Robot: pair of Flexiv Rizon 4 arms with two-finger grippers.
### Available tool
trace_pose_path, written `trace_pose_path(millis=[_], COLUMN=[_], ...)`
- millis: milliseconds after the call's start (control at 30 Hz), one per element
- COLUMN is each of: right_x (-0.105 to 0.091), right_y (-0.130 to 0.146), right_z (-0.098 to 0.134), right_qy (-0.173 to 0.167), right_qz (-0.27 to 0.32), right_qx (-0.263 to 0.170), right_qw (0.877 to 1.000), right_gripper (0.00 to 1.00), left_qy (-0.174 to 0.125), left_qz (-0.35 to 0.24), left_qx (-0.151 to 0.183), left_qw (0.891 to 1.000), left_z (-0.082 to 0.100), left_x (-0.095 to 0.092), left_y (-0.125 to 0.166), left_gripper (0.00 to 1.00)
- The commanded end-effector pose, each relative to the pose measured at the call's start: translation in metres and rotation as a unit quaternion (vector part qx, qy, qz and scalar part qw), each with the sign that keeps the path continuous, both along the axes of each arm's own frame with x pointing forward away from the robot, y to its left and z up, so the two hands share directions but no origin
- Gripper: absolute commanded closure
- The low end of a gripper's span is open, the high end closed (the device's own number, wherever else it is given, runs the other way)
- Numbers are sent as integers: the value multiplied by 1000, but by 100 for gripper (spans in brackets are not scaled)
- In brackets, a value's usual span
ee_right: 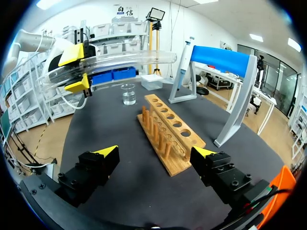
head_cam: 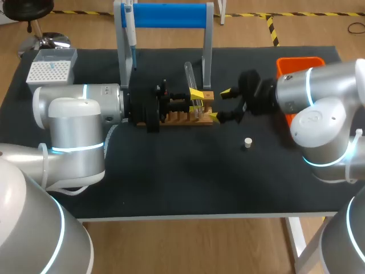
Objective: Invert the test tube, pick up the pipette, mount the tip to pipette, aspirate from beaker and dispense into the tube, eject the tip, return the pipette, and cap with the stopper.
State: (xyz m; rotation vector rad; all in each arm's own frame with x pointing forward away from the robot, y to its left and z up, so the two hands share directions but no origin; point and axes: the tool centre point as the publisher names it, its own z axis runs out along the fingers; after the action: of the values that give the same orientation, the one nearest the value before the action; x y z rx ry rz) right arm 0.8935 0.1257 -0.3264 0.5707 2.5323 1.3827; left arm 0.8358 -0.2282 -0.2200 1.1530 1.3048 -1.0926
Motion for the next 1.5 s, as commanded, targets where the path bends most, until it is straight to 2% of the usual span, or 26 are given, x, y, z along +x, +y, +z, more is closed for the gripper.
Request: trace_pose_path(millis=[33,333,433,533,567,600,667,700,733,767,800,833,867,900,967,1467,1500], right_x=[-4,-4,-4,-4,-4,-4,-4,-4,-4,-4,-4,-4,-4,-4,-4,-4,-4], right_y=[-2,-2,-2,-2,-2,-2,-2,-2,-2,-2,-2,-2,-2,-2,-2,-2,-2], right_z=[-1,-1,-1,-1,-1,-1,-1,-1,-1,-1,-1,-1,-1,-1,-1,-1,-1], right_qy=[-4,-4,-4,-4,-4,-4,-4,-4,-4,-4,-4,-4,-4,-4,-4,-4,-4], right_qz=[-1,-1,-1,-1,-1,-1,-1,-1,-1,-1,-1,-1,-1,-1,-1,-1,-1], right_qx=[7,7,7,7,7,7,7,7,7,7,7,7,7,7,7,7,7], right_qw=[1000,1000,1000,1000,1000,1000,1000,1000,1000,1000,1000,1000,1000,1000,1000,1000,1000], right_gripper=[0,0,0,0,0,0,0,0,0,0,0,0,0,0,0,0,0], left_qy=[0,0,28,75,111,117,187,202,242,266,279,305,342,367,419,419,458], left_qz=[0,0,-5,4,0,13,10,16,-1,-7,-7,-11,-6,-5,10,10,-12], left_qx=[1,1,-4,-8,-12,-8,-5,-16,-16,1,1,-2,12,-1,10,10,-19], left_qw=[1000,1000,1000,997,994,993,982,979,970,964,960,952,940,930,908,908,889], left_z=[0,0,3,10,12,15,18,20,23,24,28,31,33,34,37,37,36], left_x=[0,0,3,11,15,19,27,31,33,35,37,39,41,44,48,48,54], left_y=[-1,-1,6,13,16,19,24,28,30,30,31,31,32,33,33,33,36], left_gripper=[100,100,100,100,100,100,100,100,100,100,100,100,100,100,100,100,100])
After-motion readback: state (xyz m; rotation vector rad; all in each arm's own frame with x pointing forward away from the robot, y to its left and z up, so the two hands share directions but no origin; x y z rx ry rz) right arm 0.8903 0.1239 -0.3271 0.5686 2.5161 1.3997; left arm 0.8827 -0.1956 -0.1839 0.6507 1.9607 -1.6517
